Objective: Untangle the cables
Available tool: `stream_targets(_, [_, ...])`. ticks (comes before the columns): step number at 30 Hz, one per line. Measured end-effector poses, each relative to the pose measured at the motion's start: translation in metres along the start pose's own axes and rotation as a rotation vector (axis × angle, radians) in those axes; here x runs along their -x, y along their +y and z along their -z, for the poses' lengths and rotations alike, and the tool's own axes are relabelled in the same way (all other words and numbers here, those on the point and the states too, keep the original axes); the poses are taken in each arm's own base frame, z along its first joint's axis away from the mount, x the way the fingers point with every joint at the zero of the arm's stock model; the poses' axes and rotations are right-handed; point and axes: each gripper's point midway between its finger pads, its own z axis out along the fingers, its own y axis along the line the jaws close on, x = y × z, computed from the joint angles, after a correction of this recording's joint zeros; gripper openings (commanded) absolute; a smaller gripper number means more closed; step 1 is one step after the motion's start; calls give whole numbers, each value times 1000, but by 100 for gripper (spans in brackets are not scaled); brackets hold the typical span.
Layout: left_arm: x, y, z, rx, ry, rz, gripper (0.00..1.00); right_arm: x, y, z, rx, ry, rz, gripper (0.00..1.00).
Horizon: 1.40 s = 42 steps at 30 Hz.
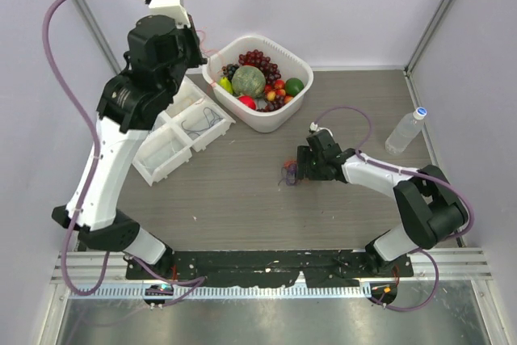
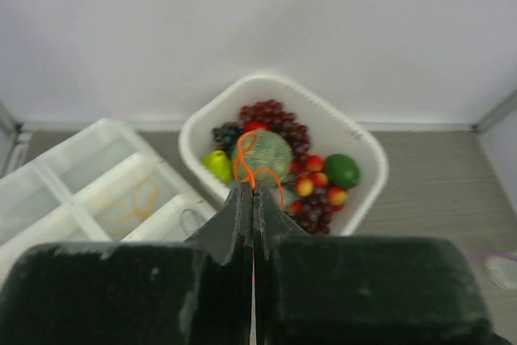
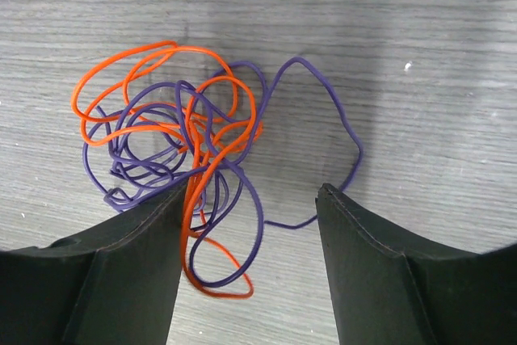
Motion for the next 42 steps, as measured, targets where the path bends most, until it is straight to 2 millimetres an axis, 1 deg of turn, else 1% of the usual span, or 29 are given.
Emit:
stream_targets(2, [-20,28,-21,104,56,7,0,-1,-1,4,-2,5,9,67])
stream_targets(3, [-27,42,-29,147,74,14,0,-1,-2,6,-3,6,16,67])
stream_targets(4, [-35,61,-39,205,93,31,0,-1,-2,9,-2,5,21,67])
stream_targets(6, [-45,95,-52,297,112,64,0,2,-1,16,5,-8,32,67])
stream_targets(8, [-49,127,-62,377,114,107,0,8,1,24,18,-33,45,67])
stream_targets(9, [-51,133,-67,391,114,127,0,11,2,28,26,-46,49,67])
stream_targets(10, [-51,150,-70,427,108,145,0,13,3,32,31,-58,54,68])
stream_targets(13, [-55,177,-89,464,92,189,0,18,4,42,44,-82,72,68])
stream_targets(15, [-62,192,-106,472,90,210,0,20,5,49,50,-98,85,68])
stream_targets(17, [-73,205,-124,477,98,233,0,24,6,54,55,-115,92,67])
stream_targets(19, [-88,222,-146,487,119,262,0,26,5,58,54,-129,96,68])
stream_targets(21, [-110,244,-166,512,150,300,0,28,4,60,48,-137,97,68])
stream_targets(23, [-134,268,-178,546,189,338,0,28,2,62,39,-142,96,68])
stream_targets(25, [-152,286,-185,575,214,369,0,29,-2,64,22,-147,102,68])
stream_targets(28, [-164,302,-191,594,219,407,0,28,-8,66,-7,-149,110,68])
stream_targets(32, [-167,307,-205,578,196,437,0,27,-16,67,-40,-146,109,68])
stream_targets(34, [-173,310,-215,568,192,459,0,27,-18,67,-55,-143,109,68])
stream_targets(36, [-184,311,-226,554,201,475,0,28,-20,68,-66,-143,109,68])
stream_targets(39, [-211,313,-236,550,249,491,0,30,-21,70,-78,-146,107,68])
stream_targets(42, [-230,314,-236,555,288,497,0,33,-20,73,-80,-152,106,68])
